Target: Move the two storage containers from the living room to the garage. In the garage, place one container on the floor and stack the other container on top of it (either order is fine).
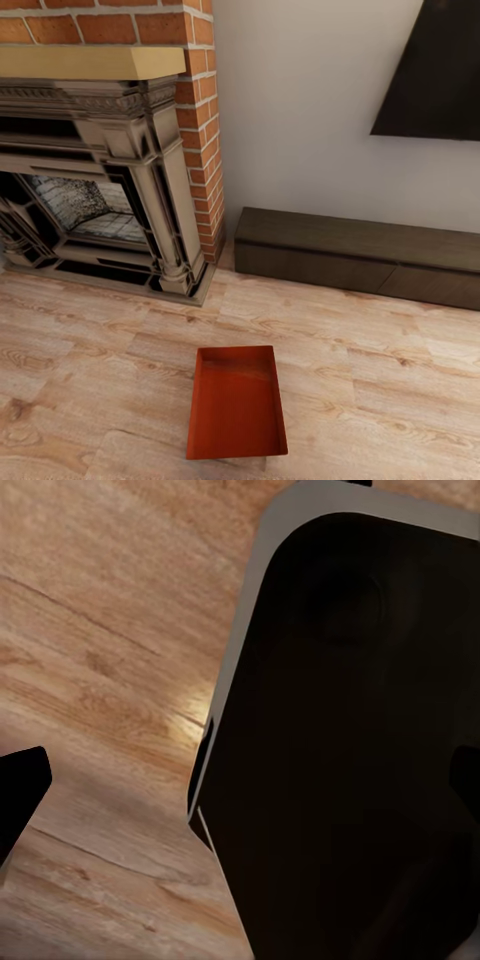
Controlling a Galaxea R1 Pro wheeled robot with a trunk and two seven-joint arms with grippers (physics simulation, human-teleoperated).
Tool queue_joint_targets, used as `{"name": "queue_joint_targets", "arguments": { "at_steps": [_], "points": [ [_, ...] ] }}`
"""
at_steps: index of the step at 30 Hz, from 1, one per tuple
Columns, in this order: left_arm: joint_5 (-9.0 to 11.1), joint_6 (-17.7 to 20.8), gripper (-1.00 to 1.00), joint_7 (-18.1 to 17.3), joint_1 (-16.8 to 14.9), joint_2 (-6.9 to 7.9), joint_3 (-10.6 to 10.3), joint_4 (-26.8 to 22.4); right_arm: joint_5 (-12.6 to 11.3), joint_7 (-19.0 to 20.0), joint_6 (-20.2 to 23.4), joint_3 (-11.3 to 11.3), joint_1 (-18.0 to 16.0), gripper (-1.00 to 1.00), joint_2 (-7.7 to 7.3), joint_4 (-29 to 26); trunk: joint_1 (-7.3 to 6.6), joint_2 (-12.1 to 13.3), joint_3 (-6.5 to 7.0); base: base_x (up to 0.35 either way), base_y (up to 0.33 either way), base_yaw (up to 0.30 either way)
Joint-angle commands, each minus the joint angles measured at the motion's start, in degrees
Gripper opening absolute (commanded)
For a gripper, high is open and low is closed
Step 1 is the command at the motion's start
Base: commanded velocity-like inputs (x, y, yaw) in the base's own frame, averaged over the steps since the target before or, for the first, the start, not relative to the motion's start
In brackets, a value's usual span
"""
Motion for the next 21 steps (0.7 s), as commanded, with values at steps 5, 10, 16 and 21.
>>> {"name": "queue_joint_targets", "arguments": {
  "at_steps": [5, 10, 16, 21],
  "points": [
    [0.09, -0.18, 1.00, 0.04, -0.03, -0.01, 0.27, 0.04, -0.25, -0.21, -0.28, 0.46, -0.06, 1.00, 0.02, 0.16, 0.00, -0.02, -0.50, 0.000, 0.000, 0.000],
    [0.09, -0.18, 1.00, 0.04, -0.03, -0.01, 0.27, 0.04, -0.25, -0.21, -0.24, 0.50, -0.06, 1.00, 0.02, 0.16, 0.00, -0.02, -0.97, 0.000, 0.000, 0.000],
    [0.09, -0.18, 1.00, 0.04, -0.03, -0.01, 0.27, 0.04, -0.25, -0.21, -0.20, 0.46, -0.06, 1.00, 0.02, 0.16, 0.00, -0.02, -1.52, 0.000, 0.000, 0.000],
    [0.09, -0.18, 1.00, 0.04, -0.03, -0.01, 0.27, 0.04, -0.25, -0.21, -0.20, 0.44, -0.06, 1.00, 0.02, 0.16, 0.00, -0.02, -1.98, 0.000, 0.000, 0.000]
  ]
}}
